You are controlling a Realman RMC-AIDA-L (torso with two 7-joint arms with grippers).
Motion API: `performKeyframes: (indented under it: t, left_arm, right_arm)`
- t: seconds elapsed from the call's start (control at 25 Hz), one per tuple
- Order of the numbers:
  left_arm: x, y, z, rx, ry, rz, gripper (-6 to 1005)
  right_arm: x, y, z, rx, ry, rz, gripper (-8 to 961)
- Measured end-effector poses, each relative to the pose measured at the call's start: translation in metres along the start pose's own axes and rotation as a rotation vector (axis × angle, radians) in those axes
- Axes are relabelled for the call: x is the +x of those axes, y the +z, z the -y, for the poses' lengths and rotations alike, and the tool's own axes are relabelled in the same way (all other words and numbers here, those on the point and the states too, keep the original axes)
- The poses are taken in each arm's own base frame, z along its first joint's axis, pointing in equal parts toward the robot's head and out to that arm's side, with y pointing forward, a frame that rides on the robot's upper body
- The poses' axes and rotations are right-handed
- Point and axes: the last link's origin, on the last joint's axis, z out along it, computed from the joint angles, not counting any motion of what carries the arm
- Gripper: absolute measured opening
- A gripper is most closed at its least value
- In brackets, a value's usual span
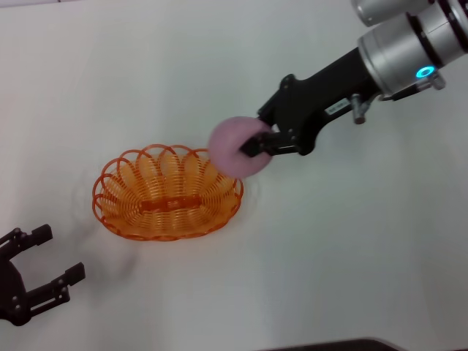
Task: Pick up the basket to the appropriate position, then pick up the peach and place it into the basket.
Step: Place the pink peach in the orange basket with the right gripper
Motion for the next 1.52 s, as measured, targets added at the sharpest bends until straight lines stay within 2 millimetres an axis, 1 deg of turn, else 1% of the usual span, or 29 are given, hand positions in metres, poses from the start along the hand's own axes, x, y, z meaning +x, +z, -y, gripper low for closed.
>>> performKeyframes:
  t: [0.16, 0.44, 0.56, 0.8, 1.24, 1.52]
  left_arm:
    - [0.0, 0.0, 0.0, 0.002, 0.0, -0.001, 839]
    - [0.001, 0.0, 0.001, 0.005, 0.001, -0.006, 839]
    - [0.001, 0.0, 0.001, 0.005, 0.0, -0.007, 839]
    - [0.001, 0.0, 0.001, 0.005, -0.001, -0.008, 839]
    - [0.001, -0.001, 0.001, 0.005, -0.002, -0.008, 839]
    - [0.002, 0.0, 0.001, 0.003, -0.011, -0.008, 839]
  right_arm:
    - [-0.006, 0.015, -0.004, -0.027, -0.016, 0.026, 173]
    - [-0.005, 0.044, -0.004, -0.036, -0.033, -0.027, 188]
    - [-0.003, 0.05, -0.002, -0.02, -0.029, -0.037, 195]
    - [-0.002, 0.052, -0.001, -0.017, -0.033, -0.038, 208]
    - [0.003, 0.056, 0.0, -0.01, -0.018, -0.033, 456]
    - [0.003, 0.055, -0.001, -0.009, -0.009, 0.001, 755]
